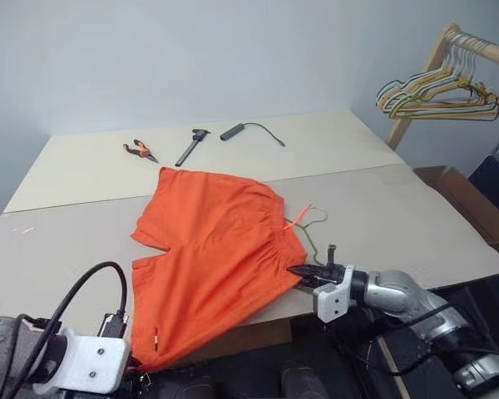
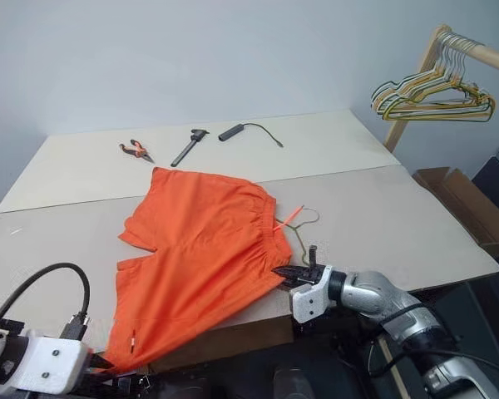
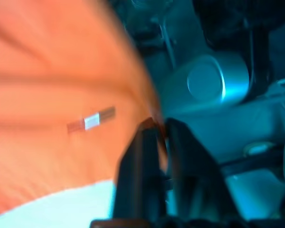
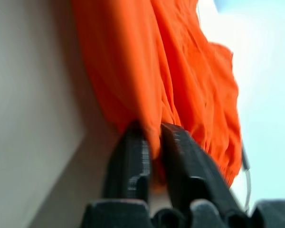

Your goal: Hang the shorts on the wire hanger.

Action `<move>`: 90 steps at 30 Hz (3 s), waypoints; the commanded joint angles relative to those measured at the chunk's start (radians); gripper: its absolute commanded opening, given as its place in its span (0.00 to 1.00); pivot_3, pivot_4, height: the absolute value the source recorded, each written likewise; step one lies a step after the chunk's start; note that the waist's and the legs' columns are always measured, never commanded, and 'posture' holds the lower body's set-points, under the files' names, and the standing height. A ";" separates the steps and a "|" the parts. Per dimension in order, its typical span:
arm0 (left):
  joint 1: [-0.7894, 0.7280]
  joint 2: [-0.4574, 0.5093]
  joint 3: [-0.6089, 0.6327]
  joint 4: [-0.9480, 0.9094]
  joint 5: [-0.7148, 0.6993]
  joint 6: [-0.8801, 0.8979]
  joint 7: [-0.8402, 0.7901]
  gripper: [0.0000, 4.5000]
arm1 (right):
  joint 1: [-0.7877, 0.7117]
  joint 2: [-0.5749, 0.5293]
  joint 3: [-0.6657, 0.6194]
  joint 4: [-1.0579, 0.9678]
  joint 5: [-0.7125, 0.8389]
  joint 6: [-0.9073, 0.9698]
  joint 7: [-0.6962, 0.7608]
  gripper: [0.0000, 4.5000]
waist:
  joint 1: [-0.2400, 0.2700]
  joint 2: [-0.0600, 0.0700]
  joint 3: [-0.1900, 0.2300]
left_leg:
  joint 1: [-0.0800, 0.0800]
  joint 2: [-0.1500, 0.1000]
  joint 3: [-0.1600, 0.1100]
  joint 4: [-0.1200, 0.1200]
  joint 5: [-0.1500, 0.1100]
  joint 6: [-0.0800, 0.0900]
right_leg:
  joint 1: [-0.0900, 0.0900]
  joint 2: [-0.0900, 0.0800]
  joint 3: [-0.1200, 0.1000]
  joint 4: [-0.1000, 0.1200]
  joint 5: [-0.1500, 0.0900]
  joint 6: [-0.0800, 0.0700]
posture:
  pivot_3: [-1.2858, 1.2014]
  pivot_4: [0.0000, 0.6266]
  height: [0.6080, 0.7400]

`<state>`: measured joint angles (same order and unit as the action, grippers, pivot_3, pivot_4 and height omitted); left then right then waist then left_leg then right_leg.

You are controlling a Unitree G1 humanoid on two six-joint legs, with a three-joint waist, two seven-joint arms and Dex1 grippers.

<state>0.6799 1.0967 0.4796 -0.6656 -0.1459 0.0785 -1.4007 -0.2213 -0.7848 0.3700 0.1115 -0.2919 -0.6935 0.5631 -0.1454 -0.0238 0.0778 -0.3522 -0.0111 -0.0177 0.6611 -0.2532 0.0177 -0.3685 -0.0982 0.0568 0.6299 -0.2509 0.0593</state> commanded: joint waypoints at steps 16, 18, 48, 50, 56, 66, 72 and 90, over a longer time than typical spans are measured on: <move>-0.666 -0.067 -0.092 0.187 -0.541 0.341 0.159 1.00 | 0.060 -0.199 -0.216 -0.536 0.531 1.314 0.149 1.00 | 0.027 -0.005 0.002 | -0.003 0.011 0.014 0.001 -0.001 0.000 | -0.010 0.008 0.005 0.000 0.002 0.004 | 0.44 0.08 1.00; -0.714 -0.078 -0.111 0.199 -0.566 0.367 0.169 1.00 | 0.004 -0.155 -0.166 -0.514 0.495 1.421 0.118 1.00 | 0.016 -0.005 0.001 | -0.008 0.011 0.015 0.001 -0.001 0.000 | -0.016 0.009 0.007 0.002 0.006 -0.001 | 0.44 0.07 1.00; -0.754 -0.098 -0.169 0.199 -0.527 0.355 0.180 1.00 | -0.137 0.050 -0.128 -0.242 0.263 1.623 -0.108 0.00 | -0.003 -0.008 -0.003 | -0.016 0.009 0.015 0.006 -0.001 0.000 | -0.021 0.010 0.009 0.000 0.009 0.002 | 0.45 0.09 1.00; -0.763 -0.100 -0.175 0.205 -0.526 0.355 0.181 1.00 | -0.149 0.054 -0.137 -0.220 0.228 1.607 -0.153 0.00 | -0.004 -0.007 -0.003 | -0.017 0.009 0.015 0.006 -0.001 0.000 | -0.021 0.010 0.009 0.000 0.009 0.002 | 0.44 0.08 1.00; -0.818 -0.123 -0.211 0.242 -0.501 0.338 0.201 1.00 | -0.194 -0.028 -0.128 -0.125 0.038 1.379 -0.297 0.00 | -0.011 -0.005 -0.001 | -0.018 0.009 0.016 0.006 -0.001 0.000 | -0.023 0.010 0.009 0.000 0.009 0.002 | 0.44 0.07 1.00; -1.053 -0.183 -0.281 0.376 -0.483 0.412 0.321 1.00 | -0.290 -0.203 -0.098 0.119 -0.272 0.450 -0.687 0.00 | -0.057 -0.004 -0.002 | -0.020 0.007 0.016 0.006 -0.001 0.000 | -0.025 0.010 0.011 0.000 0.009 0.003 | 0.44 0.03 1.00; -1.229 -0.171 -0.337 0.540 -0.469 0.462 0.278 1.00 | -0.326 -0.253 -0.092 0.155 -0.384 0.065 -0.781 0.00 | -0.081 -0.004 -0.002 | -0.020 0.007 0.016 0.006 -0.001 0.000 | -0.025 0.010 0.012 0.001 0.010 0.004 | 0.44 0.01 1.00; -1.428 -0.266 -0.679 0.608 -0.322 0.589 0.142 1.00 | -0.426 -0.157 -0.129 0.112 -0.484 -0.071 -0.734 0.00 | -0.126 -0.003 -0.004 | -0.019 0.006 0.014 0.008 -0.001 0.000 | -0.022 0.008 0.013 0.002 0.012 0.007 | 0.42 0.00 1.00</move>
<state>-0.7338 0.8308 -0.1843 -0.0356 -0.5190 0.6860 -1.2890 -0.6247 -0.9411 0.2975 0.2610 -0.7838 -0.7633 -0.1723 -0.2711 -0.0269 0.0737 -0.3704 -0.0049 -0.0034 0.6691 -0.2544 0.0174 -0.3906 -0.0902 0.0699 0.6318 -0.2392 0.0660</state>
